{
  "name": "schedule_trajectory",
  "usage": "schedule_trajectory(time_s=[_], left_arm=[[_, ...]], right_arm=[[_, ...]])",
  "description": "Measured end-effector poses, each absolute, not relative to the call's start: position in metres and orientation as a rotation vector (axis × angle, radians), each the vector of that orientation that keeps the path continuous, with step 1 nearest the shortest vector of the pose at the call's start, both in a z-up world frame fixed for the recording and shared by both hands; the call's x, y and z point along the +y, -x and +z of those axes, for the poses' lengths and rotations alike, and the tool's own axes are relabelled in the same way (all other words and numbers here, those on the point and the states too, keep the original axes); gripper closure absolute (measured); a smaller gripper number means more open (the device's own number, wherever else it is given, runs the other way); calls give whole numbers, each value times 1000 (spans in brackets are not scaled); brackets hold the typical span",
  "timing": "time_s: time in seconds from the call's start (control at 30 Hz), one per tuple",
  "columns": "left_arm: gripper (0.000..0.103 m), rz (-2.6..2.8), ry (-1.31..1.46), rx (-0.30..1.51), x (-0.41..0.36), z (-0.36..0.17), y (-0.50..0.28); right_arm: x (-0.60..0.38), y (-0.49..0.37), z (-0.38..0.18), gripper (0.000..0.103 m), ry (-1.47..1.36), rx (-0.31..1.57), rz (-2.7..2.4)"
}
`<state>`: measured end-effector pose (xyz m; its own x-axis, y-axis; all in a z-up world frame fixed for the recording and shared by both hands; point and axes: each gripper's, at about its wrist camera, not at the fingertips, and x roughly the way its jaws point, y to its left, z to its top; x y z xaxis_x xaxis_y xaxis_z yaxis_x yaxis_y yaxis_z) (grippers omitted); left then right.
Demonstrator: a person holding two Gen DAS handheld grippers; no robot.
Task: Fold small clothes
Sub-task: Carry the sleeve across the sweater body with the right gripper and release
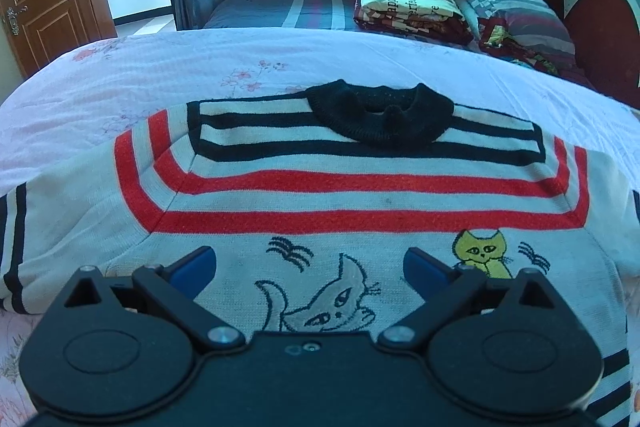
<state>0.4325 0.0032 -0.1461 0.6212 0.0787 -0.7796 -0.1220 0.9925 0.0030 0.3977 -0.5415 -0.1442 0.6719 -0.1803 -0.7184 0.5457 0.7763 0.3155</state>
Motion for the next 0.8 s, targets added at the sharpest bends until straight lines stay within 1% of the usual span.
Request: schedule_trajectory(time_s=[0.2,0.4,0.53,0.7,0.77,0.8], left_arm=[[5,82,84,868,10,-139,-433],[6,47,147,840,21,-129,-431],[6,66,164,823,32,-123,-428],[5,72,208,824,47,-120,-427],[5,61,224,828,50,-120,-426],[5,53,233,829,51,-119,-426]], right_arm=[[-478,-407,-105,87,-390,647,-264],[-362,-425,-81,87,-216,632,25],[-276,-431,-97,87,-103,676,212],[-210,-434,-135,86,-38,753,334],[-195,-436,-143,71,-10,776,356],[-190,-434,-146,48,-11,775,385]])
